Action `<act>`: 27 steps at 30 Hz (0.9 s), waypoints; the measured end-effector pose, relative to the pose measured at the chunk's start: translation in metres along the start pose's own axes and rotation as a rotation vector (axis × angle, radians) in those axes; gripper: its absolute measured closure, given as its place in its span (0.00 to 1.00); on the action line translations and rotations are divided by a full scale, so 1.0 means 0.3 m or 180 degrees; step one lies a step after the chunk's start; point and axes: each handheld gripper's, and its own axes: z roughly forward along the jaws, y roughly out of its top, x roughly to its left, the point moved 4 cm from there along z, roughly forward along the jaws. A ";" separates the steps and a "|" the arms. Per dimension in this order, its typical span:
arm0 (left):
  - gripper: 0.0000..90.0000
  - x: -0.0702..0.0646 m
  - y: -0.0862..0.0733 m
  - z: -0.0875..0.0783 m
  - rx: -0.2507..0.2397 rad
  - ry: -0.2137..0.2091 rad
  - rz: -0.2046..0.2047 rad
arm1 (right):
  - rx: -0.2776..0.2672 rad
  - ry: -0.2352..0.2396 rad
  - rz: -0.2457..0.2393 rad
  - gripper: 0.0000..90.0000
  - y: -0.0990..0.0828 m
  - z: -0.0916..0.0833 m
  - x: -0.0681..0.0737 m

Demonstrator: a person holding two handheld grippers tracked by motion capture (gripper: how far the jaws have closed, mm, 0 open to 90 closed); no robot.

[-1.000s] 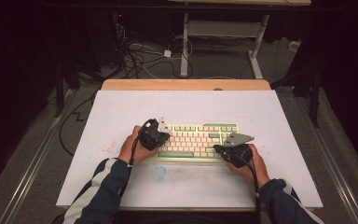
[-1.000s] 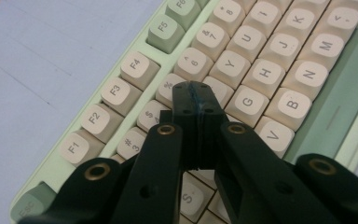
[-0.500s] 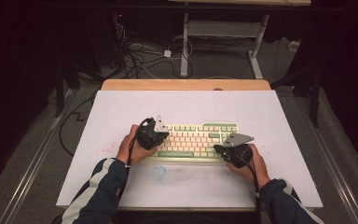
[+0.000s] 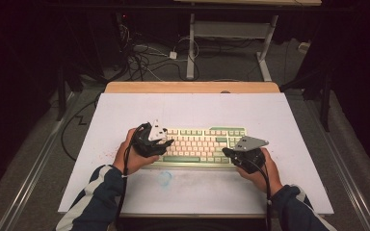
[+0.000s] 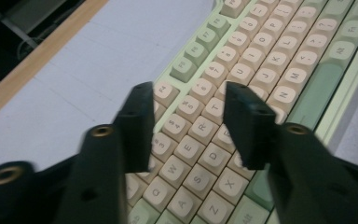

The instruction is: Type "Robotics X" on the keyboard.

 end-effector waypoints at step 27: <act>0.22 0.065 -0.131 -0.219 -0.0284 0.0219 -0.0059 | -0.0082 0.0055 -0.0061 0.99 0.111 0.050 -0.018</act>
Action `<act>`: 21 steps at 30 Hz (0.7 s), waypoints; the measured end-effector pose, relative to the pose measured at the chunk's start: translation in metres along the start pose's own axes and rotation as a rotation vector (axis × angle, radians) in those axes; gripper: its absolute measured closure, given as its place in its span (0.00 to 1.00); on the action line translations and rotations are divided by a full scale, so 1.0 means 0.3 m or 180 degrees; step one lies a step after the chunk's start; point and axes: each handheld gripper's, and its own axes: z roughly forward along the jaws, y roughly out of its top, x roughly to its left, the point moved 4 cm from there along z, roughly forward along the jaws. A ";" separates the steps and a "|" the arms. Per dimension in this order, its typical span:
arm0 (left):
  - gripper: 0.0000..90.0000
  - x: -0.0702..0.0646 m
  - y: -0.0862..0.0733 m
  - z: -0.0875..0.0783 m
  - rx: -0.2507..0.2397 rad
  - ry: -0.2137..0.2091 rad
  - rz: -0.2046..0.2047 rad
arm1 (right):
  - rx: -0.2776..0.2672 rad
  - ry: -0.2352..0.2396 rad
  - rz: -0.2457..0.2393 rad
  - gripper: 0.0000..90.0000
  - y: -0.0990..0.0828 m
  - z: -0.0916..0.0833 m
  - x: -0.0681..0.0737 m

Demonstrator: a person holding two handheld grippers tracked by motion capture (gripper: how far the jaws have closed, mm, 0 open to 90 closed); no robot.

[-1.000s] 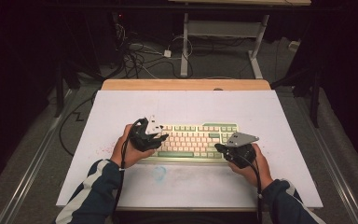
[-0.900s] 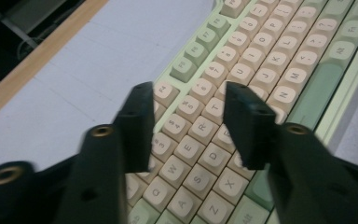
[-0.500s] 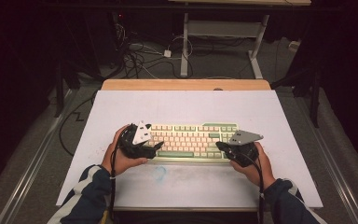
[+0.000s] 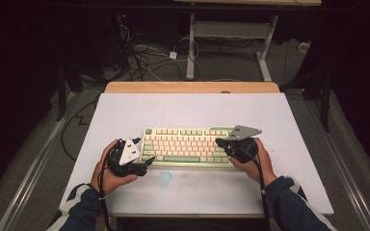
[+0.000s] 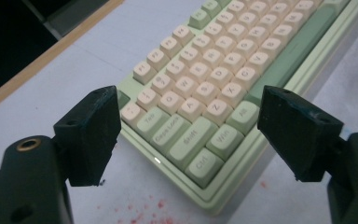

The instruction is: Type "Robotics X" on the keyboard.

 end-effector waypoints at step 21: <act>0.21 0.037 -0.055 -0.078 0.0077 0.0182 -0.0122 | 0.0310 0.0153 -0.0211 1.00 0.082 0.190 0.071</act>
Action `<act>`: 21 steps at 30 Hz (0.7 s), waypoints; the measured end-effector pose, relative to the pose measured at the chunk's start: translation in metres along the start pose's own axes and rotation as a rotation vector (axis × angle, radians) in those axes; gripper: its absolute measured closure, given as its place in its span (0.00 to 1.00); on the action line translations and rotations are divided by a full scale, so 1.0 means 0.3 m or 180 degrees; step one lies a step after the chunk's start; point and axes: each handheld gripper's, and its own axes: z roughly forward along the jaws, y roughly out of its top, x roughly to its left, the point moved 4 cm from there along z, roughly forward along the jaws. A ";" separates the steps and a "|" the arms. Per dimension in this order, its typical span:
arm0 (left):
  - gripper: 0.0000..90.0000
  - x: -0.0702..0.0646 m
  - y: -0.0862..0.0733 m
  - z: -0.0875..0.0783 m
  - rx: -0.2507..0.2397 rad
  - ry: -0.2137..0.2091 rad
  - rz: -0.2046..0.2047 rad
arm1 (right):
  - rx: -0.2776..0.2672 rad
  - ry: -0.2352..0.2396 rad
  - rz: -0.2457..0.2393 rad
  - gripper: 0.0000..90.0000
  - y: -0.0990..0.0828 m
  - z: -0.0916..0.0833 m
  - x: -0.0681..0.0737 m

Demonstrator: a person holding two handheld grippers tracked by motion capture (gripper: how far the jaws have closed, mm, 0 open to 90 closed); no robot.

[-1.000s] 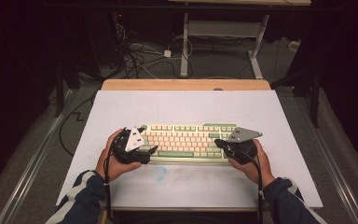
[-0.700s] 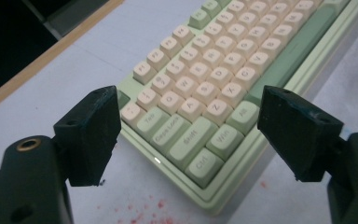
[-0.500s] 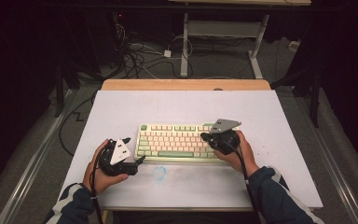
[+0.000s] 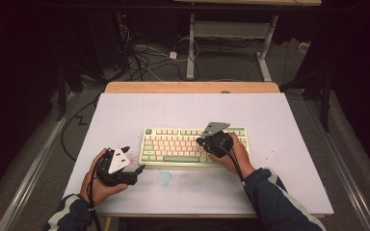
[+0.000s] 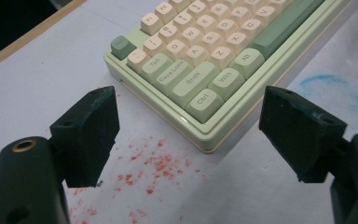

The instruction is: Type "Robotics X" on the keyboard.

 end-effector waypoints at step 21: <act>0.21 0.000 -0.021 0.005 0.0112 0.0056 0.0059 | 0.0137 -0.0034 -0.0020 0.99 0.004 0.034 -0.003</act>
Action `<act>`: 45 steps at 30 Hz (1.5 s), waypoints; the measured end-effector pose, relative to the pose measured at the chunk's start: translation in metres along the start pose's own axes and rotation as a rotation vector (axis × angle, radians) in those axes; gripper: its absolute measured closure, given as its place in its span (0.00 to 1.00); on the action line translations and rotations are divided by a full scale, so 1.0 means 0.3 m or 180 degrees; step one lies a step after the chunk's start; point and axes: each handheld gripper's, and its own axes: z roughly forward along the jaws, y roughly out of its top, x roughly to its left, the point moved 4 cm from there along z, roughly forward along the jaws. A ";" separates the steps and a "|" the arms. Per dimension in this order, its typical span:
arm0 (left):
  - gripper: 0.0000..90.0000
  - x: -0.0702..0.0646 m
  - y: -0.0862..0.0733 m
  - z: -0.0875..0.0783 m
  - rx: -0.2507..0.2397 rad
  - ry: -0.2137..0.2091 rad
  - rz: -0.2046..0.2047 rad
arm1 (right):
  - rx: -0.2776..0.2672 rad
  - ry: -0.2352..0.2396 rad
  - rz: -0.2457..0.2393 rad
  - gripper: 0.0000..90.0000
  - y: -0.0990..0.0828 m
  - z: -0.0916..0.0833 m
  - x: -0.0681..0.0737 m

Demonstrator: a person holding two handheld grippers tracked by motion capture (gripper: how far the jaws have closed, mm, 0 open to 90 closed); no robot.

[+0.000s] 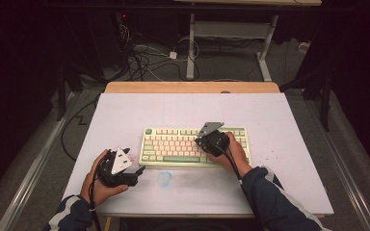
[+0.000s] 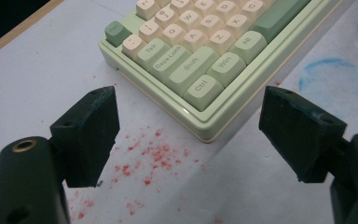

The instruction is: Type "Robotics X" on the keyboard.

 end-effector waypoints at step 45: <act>0.32 -0.015 0.045 0.005 -0.0044 -0.0088 -0.0058 | -0.1056 -0.0778 0.0342 0.25 -0.212 -0.381 -0.023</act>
